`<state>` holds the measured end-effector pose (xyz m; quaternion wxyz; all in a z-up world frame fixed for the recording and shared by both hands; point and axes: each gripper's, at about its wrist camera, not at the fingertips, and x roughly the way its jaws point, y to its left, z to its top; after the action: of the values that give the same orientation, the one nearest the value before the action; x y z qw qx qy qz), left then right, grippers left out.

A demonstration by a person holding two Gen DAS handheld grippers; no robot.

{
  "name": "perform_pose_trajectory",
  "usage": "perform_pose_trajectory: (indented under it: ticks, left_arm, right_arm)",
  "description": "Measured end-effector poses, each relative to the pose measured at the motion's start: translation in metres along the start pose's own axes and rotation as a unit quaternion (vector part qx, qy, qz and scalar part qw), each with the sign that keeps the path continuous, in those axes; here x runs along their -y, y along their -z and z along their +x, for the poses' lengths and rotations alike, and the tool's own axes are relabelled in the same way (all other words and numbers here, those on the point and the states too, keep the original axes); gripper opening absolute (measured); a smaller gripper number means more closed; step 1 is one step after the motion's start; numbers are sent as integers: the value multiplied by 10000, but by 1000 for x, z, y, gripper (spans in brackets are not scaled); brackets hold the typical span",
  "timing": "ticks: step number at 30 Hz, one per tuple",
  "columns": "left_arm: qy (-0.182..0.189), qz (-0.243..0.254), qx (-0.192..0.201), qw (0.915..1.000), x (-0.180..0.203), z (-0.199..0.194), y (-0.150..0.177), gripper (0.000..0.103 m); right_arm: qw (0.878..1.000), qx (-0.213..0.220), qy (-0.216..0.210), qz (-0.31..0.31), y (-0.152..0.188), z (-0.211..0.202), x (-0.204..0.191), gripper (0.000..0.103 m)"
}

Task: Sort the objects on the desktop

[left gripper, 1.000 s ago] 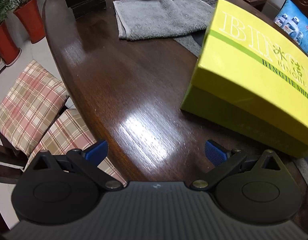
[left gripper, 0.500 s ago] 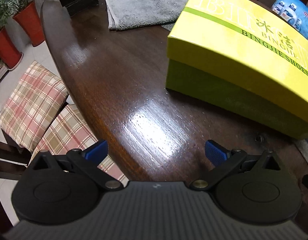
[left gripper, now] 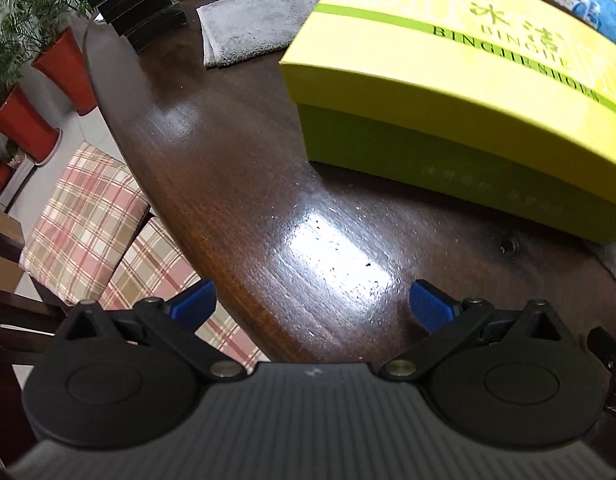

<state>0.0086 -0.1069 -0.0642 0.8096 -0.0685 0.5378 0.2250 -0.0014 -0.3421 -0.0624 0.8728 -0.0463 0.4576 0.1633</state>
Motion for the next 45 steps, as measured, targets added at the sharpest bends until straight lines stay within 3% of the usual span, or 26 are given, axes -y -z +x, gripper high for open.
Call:
perform_pose_trajectory:
  ticks: [10, 19, 24, 30, 35, 45]
  left_arm:
    - [45, 89, 7, 10000, -1, 3, -2, 103]
    - [-142, -459, 390, 9981, -62, 20, -26, 103]
    - [-334, -826, 547, 9945, -108, 37, -47, 103]
    - [-542, -1259, 1019, 9853, -146, 53, -90, 103]
    - [-459, -1210, 1365, 9821, -148, 78, -132, 103]
    - [-70, -957, 1537, 9834, -126, 134, -185, 103]
  right_arm:
    - [10000, 5, 41, 61, 0, 1, 1, 103]
    - [9951, 271, 530, 786, 8, -7, 52, 103]
    - [9866, 516, 927, 1243, 17, -16, 87, 103]
    - [9691, 847, 1381, 1859, 27, -26, 126, 103]
    - [9548, 952, 1760, 2198, 33, -21, 153, 103]
    - [9385, 1136, 2110, 2484, 34, -10, 183, 103]
